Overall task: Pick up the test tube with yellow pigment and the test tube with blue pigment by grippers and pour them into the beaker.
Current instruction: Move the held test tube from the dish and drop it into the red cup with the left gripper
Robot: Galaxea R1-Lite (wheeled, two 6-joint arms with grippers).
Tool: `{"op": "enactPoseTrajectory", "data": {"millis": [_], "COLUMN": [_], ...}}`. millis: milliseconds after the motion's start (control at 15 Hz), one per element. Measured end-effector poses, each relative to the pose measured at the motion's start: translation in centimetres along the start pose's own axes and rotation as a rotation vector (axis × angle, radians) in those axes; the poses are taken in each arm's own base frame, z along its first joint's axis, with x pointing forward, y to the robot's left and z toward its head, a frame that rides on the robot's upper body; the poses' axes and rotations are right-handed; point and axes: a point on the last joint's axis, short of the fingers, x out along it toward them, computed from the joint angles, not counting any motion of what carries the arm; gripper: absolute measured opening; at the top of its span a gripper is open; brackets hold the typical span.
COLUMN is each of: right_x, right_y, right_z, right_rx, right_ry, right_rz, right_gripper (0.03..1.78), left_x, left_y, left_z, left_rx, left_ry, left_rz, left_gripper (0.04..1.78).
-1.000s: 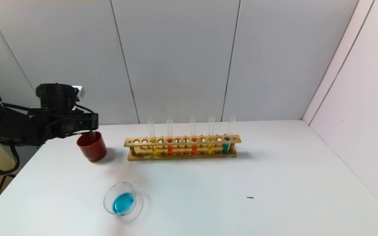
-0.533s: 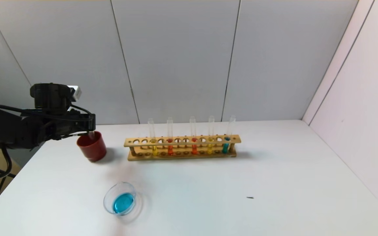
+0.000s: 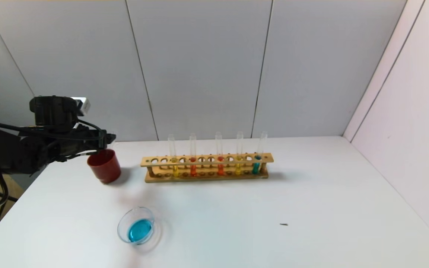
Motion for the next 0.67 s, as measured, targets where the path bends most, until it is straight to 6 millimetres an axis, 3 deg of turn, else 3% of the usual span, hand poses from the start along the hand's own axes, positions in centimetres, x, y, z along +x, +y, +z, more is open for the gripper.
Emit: {"op": "enactPoseTrajectory", "data": {"millis": [200,400,667], "right_x": [0.0,0.0,0.0], "right_y": [0.0,0.0,0.0], "right_z": [0.0,0.0,0.0], "right_rx": [0.0,0.0,0.0], "right_ry": [0.0,0.0,0.0], "right_rz": [0.0,0.0,0.0], "right_gripper": [1.74,1.74,1.74], "left_x": [-1.3,-3.2,-6.3], "left_y": [-0.2,-1.3,-4.5], "left_z": [0.5,0.7,0.8], "left_rx": [0.003,0.017,0.051], "left_ry": [-0.022,-0.04,-0.071], "left_rz": [-0.01,-0.051,-0.156], "left_gripper": [1.72,1.74,1.74]}}
